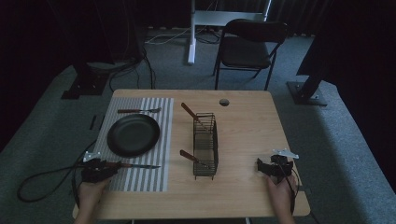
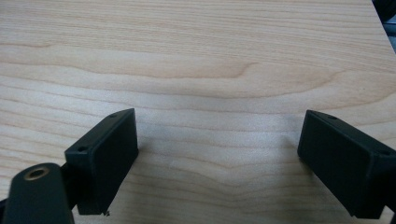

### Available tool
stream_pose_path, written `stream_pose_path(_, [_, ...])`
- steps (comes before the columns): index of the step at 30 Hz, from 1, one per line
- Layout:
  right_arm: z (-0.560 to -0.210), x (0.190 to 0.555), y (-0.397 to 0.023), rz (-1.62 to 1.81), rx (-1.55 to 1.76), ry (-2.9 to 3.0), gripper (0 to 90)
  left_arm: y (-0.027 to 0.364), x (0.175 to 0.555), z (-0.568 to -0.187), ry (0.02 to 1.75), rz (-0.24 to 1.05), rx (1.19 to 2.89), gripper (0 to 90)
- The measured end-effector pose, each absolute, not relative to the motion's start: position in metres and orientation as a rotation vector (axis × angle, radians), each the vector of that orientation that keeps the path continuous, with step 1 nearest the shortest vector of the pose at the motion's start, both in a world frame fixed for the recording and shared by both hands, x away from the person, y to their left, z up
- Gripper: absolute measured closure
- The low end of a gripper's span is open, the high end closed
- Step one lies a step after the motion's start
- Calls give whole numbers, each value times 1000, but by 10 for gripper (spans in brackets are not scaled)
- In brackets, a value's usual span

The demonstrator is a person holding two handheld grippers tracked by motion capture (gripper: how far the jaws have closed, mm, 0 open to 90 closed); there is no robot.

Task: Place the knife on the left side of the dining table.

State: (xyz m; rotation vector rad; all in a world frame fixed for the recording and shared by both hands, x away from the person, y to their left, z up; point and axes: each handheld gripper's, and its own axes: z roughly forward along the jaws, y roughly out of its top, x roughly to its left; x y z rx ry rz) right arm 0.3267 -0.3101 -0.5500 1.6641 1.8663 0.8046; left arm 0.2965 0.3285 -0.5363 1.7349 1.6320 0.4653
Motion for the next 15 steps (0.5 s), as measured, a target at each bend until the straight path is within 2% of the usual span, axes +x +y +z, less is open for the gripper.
stream_pose_path(6, [-550,327,-310,805,1664,1866,112,327,295,-535,1647,494,1734,287])
stream_pose_path(7, [-550,327,-310,804,1663,1866,112,328,292,-533,1655,536,1742,274])
stream_pose_path(8, [-550,327,-310,804,1663,1866,112,328,292,-533,1655,536,1742,210])
stream_pose_path(11, [-550,327,-310,805,1663,1866,112,330,285,-532,1655,562,1716,184])
stream_pose_path(12, [-550,327,-310,805,1663,1866,112,330,285,-532,1655,562,1716,120])
stream_pose_path(15, [-550,327,-310,805,1663,1866,112,327,279,-532,1651,598,1751,78])
